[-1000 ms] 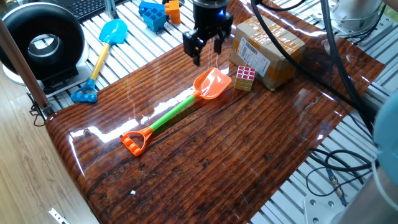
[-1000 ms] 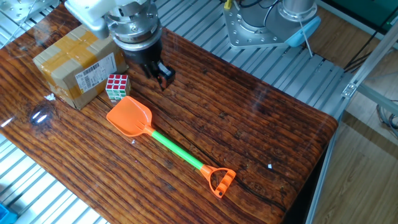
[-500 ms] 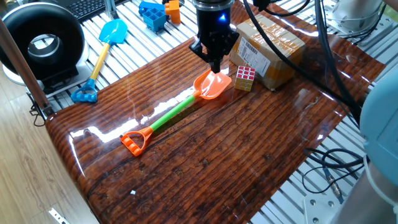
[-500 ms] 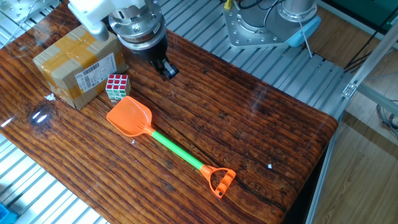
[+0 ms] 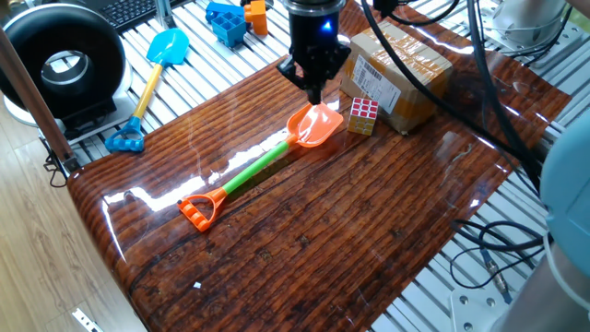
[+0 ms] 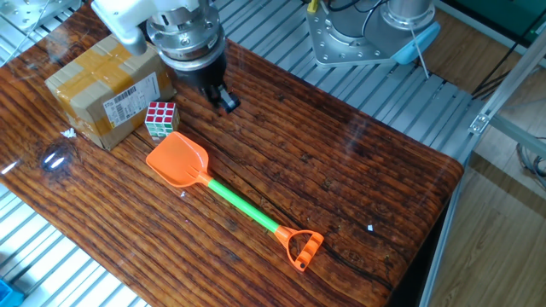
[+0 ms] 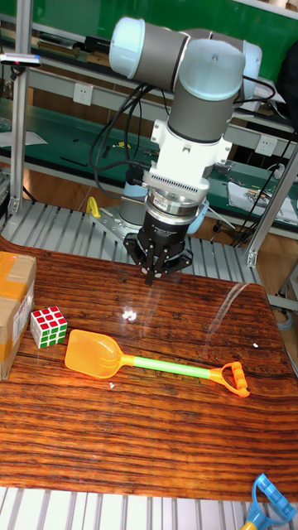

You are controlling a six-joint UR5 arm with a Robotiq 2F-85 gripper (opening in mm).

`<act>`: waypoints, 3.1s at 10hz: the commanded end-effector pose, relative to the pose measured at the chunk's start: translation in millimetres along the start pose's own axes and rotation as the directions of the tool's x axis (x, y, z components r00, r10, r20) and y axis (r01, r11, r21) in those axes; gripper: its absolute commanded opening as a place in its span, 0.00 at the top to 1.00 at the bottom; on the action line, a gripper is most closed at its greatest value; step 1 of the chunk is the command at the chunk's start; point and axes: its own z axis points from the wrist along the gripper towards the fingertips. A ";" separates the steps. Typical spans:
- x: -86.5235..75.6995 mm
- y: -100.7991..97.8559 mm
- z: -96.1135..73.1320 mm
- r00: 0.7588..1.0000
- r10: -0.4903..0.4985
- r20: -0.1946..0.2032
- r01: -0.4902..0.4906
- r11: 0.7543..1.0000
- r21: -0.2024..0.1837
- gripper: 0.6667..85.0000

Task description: Use a shovel to scoop up an object

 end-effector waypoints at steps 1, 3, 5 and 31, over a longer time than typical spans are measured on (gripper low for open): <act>-11.6 0.2 -3.1 0.999 -0.016 0.047 0.016 1.000 -0.001 1.00; -0.8 -0.1 -4.5 0.994 -0.109 0.008 0.109 0.994 -0.002 1.00; 4.9 18.4 -4.0 0.965 -0.262 0.011 0.263 0.962 -0.078 0.99; -29.7 -10.0 3.0 0.041 -0.999 -0.025 0.991 0.037 0.129 0.87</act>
